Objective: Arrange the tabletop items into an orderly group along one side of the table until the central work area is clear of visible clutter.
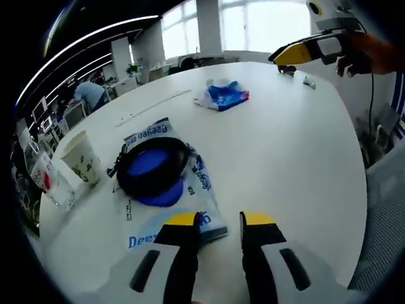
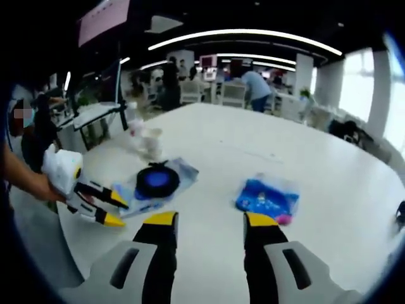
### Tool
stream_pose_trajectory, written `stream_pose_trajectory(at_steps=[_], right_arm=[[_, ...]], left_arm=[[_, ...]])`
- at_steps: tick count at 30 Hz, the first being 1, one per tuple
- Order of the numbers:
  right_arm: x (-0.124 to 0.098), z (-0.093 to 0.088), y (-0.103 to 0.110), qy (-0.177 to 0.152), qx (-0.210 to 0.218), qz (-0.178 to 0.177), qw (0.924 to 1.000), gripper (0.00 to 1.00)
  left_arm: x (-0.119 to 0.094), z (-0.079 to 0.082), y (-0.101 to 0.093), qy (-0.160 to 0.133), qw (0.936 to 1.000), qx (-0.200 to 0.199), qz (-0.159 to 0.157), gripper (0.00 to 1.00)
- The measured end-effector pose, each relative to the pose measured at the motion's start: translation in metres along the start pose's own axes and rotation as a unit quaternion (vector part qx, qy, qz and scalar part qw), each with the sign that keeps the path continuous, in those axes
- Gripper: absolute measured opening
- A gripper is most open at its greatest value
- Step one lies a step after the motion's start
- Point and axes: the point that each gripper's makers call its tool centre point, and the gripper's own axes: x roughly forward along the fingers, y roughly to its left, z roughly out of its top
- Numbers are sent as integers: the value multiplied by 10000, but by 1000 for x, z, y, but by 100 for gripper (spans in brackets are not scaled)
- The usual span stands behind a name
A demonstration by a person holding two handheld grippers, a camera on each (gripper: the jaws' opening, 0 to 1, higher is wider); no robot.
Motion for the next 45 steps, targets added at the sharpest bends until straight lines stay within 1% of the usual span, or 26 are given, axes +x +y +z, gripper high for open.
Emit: stream_pose_trajectory(at_steps=[6, 8, 13, 16, 21, 26, 28, 30, 31, 34, 35, 38, 43, 45], right_arm=[[3, 8, 0, -16, -59, -1, 10000, 38], [4, 10, 0, -21, -62, -3, 10000, 38], [7, 11, 3, -18, -54, 11, 10000, 38], [11, 11, 8, 5, -48, 58, 10000, 38], [19, 11, 15, 33, -54, 151, 9999, 38], [28, 9, 24, 62, -19, 258, 9996, 38], [34, 8, 29, 100, -44, 326, 9994, 37], [38, 9, 34, 103, -49, 393, 9992, 37], [40, 9, 36, 103, -55, 430, 9990, 37], [46, 10, 42, 124, -95, 519, 9985, 37], [47, 10, 43, 129, -111, 536, 9984, 37], [50, 12, 46, 125, -125, 600, 9980, 37], [54, 8, 51, 175, -160, 697, 9973, 37], [56, 6, 54, 205, -146, 742, 9969, 37]], left_arm=[[1, -3, 5, -8, 10000, -19, -25, 13], [0, -3, 5, -27, 10000, -47, -54, 13], [-3, -5, 2, -9, 9999, 30, -152, 13], [-6, -8, 1, 5, 9997, 101, -244, 13], [-15, -17, -4, 62, 9981, 191, -577, 12], [-23, -23, -3, 185, 9972, 222, -683, 12], [-25, -25, -1, 208, 9974, 290, -626, 13], [-27, -26, 2, 218, 9977, 463, -444, 16], [-27, -27, 4, 214, 9976, 559, -338, 18], [-28, -30, 1, 243, 9970, 702, -218, 27], [-29, -29, 1, 173, 9972, 698, -193, 28], [-31, -30, 3, 180, 9975, 679, -101, 29], [-34, -32, 7, 168, 9976, 672, 12, 28], [-37, -33, 9, 174, 9982, 567, 67, 27]])
